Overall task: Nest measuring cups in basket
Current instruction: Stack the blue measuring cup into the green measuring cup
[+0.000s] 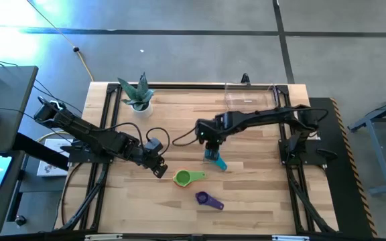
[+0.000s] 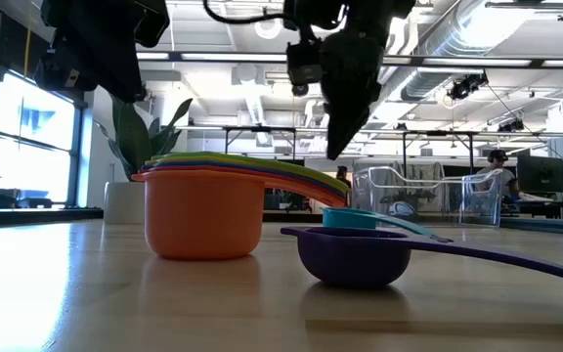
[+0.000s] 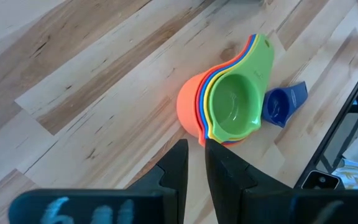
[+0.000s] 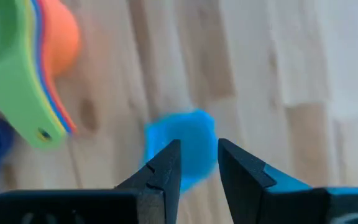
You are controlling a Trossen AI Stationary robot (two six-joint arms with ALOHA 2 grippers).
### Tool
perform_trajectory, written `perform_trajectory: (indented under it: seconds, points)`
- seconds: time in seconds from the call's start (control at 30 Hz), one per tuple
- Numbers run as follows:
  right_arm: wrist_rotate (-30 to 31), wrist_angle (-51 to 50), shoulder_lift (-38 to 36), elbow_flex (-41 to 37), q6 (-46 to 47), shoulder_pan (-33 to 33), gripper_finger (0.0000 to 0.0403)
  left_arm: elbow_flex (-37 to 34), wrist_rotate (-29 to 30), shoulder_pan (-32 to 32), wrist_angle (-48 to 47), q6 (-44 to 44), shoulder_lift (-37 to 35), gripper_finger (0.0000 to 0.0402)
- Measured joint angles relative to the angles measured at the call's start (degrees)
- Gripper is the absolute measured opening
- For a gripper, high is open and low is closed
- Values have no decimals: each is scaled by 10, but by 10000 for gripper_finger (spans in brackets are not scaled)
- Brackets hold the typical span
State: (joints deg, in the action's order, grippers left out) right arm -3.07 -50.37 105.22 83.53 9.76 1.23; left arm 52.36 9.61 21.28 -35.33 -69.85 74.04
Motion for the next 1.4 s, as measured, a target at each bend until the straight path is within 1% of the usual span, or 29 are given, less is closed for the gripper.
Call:
perform_trajectory:
  seconds: [0.17, 0.27, 0.4, 0.5, 0.67, 1.13, 1.4]
  points:
    - [13, -64, -18, 0, -33, 30, 96, 0, 0, 0, 0, -4, 0, 46]
    - [9, -65, -18, -1, -38, 45, 96, 0, 0, 0, 0, -6, 0, 46]
    - [-31, -14, -19, -44, -33, 58, 96, 0, 0, 0, 1, -16, 0, 46]
    - [-35, 6, -21, -77, -15, 63, 96, 0, 0, 0, 1, -15, 0, 46]
    - [-39, 33, -21, -103, -3, 62, 96, 0, 0, 0, 0, -15, 0, 46]
    - [-32, 74, -22, -111, 48, 47, 99, 0, 0, 0, 0, -6, 0, 46]
    - [-23, 82, -12, -113, 53, 36, 131, 0, 0, 0, 0, 0, 0, 46]
